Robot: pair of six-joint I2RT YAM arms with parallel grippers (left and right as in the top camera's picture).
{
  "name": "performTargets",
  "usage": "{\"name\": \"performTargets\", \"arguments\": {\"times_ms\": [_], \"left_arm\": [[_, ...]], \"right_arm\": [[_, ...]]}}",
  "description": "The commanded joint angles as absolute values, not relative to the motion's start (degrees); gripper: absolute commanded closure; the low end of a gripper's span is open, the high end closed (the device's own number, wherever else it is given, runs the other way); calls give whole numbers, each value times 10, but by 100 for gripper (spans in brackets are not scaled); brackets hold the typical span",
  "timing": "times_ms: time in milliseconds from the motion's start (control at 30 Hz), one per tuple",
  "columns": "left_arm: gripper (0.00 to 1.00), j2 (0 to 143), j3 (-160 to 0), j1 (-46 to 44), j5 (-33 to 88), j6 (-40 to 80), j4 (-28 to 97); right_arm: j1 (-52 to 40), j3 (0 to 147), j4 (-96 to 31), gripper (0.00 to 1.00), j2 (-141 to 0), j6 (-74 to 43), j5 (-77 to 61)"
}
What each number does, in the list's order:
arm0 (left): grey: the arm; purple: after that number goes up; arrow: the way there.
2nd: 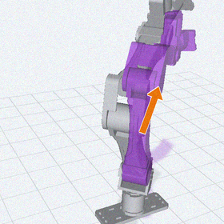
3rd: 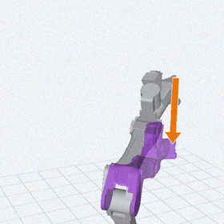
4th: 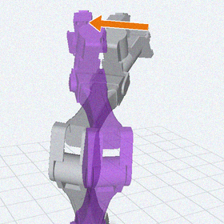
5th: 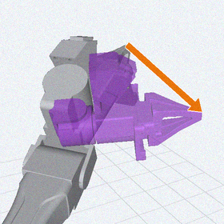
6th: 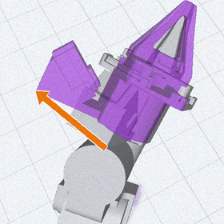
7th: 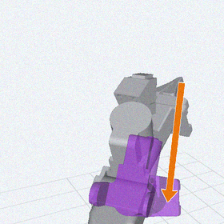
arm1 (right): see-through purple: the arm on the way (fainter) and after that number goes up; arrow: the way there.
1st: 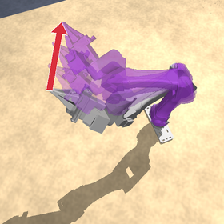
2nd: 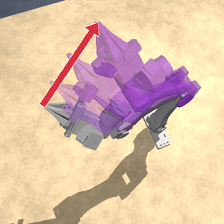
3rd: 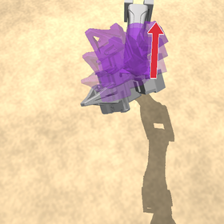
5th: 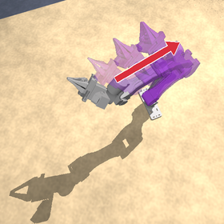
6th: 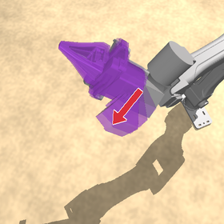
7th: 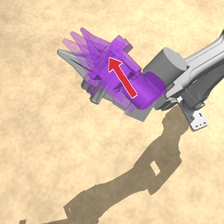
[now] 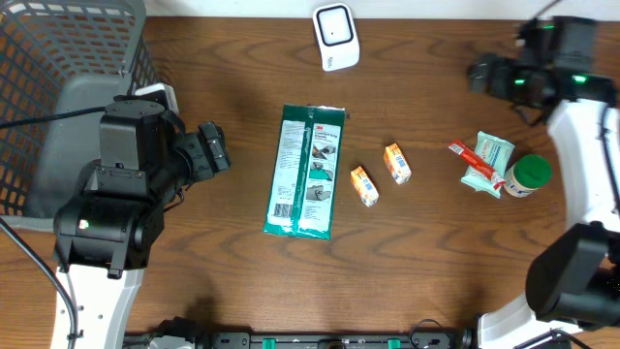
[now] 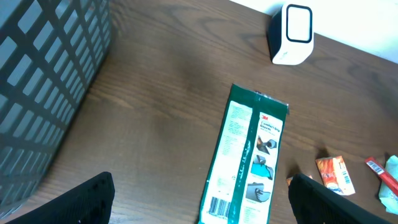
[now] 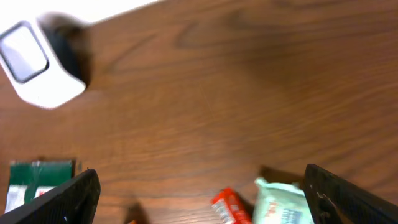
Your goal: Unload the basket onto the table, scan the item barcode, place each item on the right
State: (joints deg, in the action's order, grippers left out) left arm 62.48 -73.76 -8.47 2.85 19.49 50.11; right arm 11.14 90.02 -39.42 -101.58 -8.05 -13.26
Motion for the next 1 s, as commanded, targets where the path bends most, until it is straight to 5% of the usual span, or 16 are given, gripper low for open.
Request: {"name": "performTargets", "arguments": {"times_ms": [0,967], "left_arm": [[10,625,-743,-85,29,194,501],[10,625,-743,-85,29,194,501]], "right_arm": [[139,908,-401,1,-1003,-68,-162],[164,907,-416,1,-1003,-68,-161]]}}
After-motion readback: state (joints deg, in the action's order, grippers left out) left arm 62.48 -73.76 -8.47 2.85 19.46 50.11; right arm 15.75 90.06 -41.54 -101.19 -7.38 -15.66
